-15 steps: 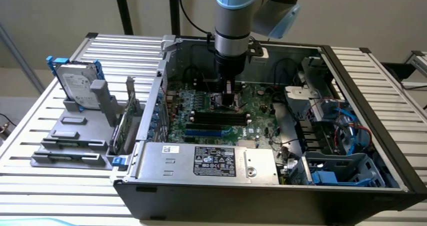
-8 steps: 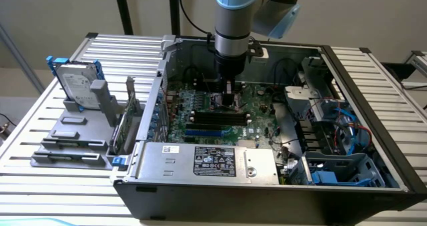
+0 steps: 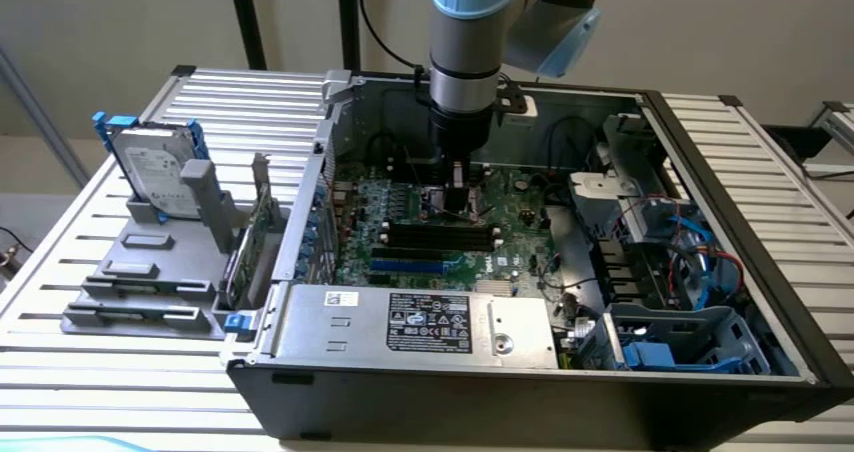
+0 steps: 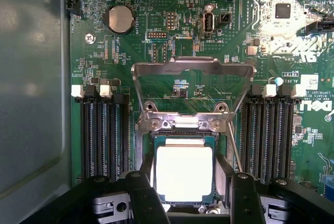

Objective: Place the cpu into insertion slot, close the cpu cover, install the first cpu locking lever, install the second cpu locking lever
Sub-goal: 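Place the cpu into insertion slot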

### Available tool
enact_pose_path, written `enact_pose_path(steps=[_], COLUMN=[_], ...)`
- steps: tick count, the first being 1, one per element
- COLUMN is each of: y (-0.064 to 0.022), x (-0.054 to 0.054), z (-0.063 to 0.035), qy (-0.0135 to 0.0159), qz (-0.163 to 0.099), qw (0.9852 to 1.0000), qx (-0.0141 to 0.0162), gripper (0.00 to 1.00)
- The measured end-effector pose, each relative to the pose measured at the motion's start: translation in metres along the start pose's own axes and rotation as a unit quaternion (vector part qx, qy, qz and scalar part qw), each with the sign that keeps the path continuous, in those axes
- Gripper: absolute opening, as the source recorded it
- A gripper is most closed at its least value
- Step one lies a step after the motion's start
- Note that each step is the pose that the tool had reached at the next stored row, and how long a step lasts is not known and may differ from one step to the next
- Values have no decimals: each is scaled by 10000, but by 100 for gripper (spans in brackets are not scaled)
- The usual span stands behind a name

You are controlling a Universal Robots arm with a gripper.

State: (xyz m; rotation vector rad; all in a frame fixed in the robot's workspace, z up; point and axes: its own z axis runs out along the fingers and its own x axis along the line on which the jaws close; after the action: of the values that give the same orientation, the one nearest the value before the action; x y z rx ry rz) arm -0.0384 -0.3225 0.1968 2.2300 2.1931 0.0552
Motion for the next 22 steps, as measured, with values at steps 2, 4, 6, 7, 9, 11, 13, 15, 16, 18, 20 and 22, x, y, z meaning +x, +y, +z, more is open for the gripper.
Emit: enact_pose_path(steps=[2, 4, 6, 7, 9, 11, 13, 15, 16, 18, 20, 22], y=[0, 1, 1, 3, 2, 1, 1, 2, 3, 4, -3, -25], x=[0, 0, 0, 1, 1, 0, 0, 1, 1, 2, 0, -3], z=[0, 1, 1, 4, 3, 1, -11, -51, -75, -119, -160, -202], qy=[-1, -1, -2, 2, 0, -2, -3, -3, -3, -2, -2, -2], qz=[0, 0, 0, -1, -1, -1, 0, 1, 0, 0, 0, 0], qw=[10000, 10000, 10000, 10000, 10000, 10000, 10000, 10000, 10000, 10000, 10000, 10000], qx=[0, 0, -1, -5, -2, 0, 1, 4, 6, 6, 7, 6], gripper=[55, 55, 55, 55, 56, 62, 62, 62, 62, 62, 62, 60])
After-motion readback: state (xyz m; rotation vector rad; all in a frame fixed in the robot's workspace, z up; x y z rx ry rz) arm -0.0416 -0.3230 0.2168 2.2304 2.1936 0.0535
